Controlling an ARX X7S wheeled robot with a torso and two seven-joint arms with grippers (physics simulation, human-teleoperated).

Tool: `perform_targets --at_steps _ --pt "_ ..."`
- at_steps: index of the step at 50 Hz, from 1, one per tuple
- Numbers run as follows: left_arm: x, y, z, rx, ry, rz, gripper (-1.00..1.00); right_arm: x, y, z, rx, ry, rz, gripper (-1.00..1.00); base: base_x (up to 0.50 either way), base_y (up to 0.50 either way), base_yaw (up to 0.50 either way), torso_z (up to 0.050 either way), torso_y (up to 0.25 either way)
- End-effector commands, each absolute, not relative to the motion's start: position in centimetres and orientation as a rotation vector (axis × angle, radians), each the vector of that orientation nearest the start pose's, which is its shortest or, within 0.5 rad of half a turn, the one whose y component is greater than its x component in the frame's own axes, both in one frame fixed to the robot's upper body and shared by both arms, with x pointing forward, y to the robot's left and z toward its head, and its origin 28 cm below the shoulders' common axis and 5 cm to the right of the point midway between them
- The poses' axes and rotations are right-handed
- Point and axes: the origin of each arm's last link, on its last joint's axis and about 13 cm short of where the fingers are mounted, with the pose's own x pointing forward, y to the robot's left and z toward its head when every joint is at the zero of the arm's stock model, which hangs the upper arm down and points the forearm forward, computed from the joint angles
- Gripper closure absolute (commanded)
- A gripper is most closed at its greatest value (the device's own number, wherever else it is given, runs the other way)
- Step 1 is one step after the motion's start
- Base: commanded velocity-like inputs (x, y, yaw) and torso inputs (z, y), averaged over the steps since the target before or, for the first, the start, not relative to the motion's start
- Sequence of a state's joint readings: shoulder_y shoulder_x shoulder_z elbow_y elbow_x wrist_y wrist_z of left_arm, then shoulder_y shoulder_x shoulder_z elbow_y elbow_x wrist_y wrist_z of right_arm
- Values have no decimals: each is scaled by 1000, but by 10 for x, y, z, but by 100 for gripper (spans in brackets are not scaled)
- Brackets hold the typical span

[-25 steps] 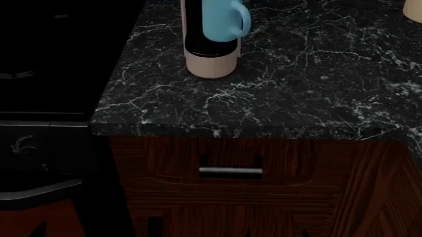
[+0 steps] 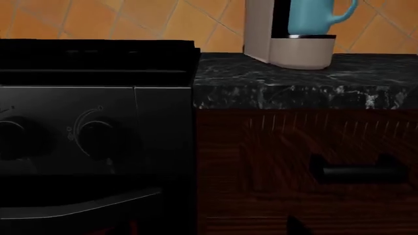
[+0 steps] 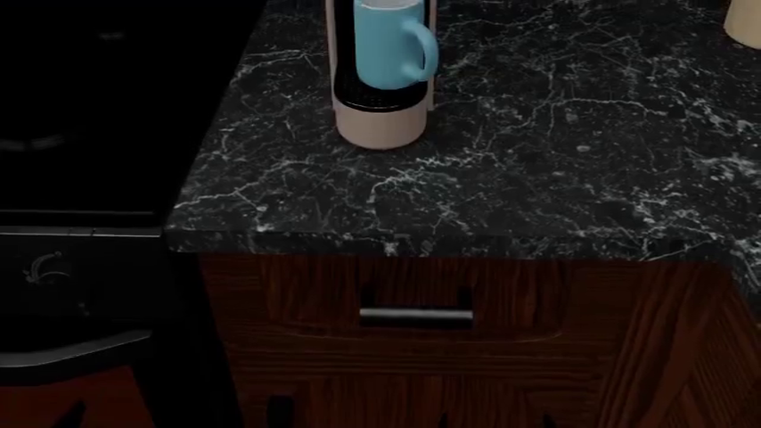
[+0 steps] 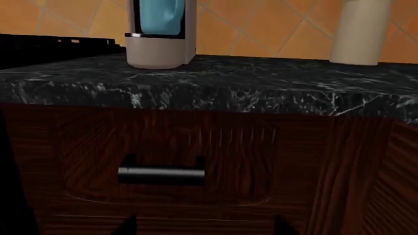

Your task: Pick the mug from under the coffee machine dispenser and place it on the counter.

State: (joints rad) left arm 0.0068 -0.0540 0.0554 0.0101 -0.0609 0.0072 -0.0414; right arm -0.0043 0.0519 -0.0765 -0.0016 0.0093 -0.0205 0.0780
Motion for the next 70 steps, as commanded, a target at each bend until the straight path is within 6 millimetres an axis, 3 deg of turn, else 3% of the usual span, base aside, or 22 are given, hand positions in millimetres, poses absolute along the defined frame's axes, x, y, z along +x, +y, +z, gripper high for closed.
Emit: perform_targets --at_steps 1,31,36,42,48,52,56,66,70 --pt "208 207 15 -9 -14 -27 -100 208 -94 14 -49 -26 -1 -100 0 0 0 50 0" --pt "211 207 13 0 -6 -6 -100 210 -93 14 -54 -26 -2 -100 0 0 0 50 0" --pt "212 206 13 39 47 20 -100 209 -93 14 -51 -27 -3 -100 0 0 0 0 0" --pt "205 206 22 -2 -8 -16 -100 209 -96 20 -28 -33 -11 -100 0 0 0 0 0" --pt "208 205 45 -7 43 8 -100 203 -107 54 -19 -65 -22 -100 0 0 0 0 0" --pt "209 207 74 -2 32 27 -100 206 -111 86 -45 -124 -17 -100 0 0 0 0 0" --pt "210 208 95 2 14 29 -100 210 -112 97 -38 -129 -5 -100 0 0 0 0 0" --pt "210 206 169 7 -63 17 -100 209 -118 160 -33 -204 -13 -100 0 0 0 0 0" --pt "203 206 189 13 -91 7 -100 204 -118 179 -46 -234 10 -100 0 0 0 0 0"
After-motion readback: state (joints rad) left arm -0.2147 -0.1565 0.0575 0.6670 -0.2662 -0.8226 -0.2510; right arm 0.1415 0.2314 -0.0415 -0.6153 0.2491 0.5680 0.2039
